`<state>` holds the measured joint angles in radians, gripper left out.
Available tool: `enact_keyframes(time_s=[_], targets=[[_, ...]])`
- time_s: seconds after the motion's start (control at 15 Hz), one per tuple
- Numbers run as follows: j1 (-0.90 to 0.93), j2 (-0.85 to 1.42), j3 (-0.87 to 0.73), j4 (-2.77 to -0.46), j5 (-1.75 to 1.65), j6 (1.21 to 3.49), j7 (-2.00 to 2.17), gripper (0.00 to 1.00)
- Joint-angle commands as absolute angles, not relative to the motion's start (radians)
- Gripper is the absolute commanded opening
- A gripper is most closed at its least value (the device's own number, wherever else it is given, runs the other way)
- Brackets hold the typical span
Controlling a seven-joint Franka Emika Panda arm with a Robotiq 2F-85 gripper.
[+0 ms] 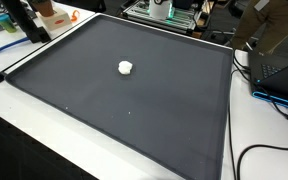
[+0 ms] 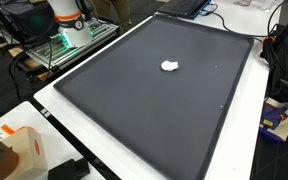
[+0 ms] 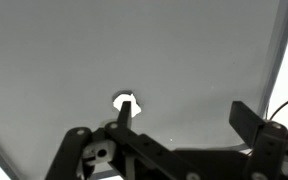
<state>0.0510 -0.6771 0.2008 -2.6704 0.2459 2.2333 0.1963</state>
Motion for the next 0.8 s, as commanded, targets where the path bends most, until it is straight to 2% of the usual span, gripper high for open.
enact_keyframes(time_s=[0.0,0.6,0.73], targets=[[0.075,-0.634,0.172,-2.644,0.242,2.24,0.207,1.0],[0.019,-0.312,0.153,-2.337,0.067,2.175,0.199,1.0],[0.027,-0.27,0.135,-2.34,0.055,2.281,0.163,1.0]])
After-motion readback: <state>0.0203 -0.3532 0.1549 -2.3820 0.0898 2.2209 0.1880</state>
